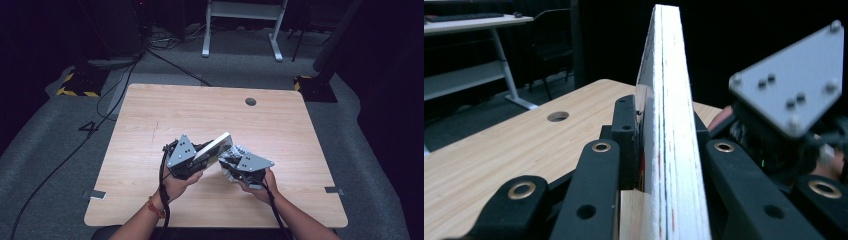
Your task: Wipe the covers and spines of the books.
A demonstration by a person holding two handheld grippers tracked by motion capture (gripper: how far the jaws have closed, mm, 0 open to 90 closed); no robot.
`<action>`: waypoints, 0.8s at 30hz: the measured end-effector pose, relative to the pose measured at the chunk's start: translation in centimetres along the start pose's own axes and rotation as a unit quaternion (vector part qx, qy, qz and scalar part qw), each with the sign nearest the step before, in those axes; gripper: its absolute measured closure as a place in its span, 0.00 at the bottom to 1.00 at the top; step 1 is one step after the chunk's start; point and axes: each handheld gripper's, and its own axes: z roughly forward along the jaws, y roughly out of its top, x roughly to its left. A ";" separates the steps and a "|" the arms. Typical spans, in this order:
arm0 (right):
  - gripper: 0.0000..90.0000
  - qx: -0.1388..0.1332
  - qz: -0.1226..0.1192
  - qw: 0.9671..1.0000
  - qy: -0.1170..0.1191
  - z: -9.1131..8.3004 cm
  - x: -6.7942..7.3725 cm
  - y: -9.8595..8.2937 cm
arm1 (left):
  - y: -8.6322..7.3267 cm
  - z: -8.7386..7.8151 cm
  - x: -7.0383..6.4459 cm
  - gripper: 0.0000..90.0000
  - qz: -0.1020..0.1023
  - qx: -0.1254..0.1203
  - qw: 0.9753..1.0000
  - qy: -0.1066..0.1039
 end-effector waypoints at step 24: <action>0.92 -0.056 0.003 0.998 -0.020 -3.0 -0.3 2.1 | -0.7 0.8 0.1 0.87 -0.019 0.013 1.000 -0.009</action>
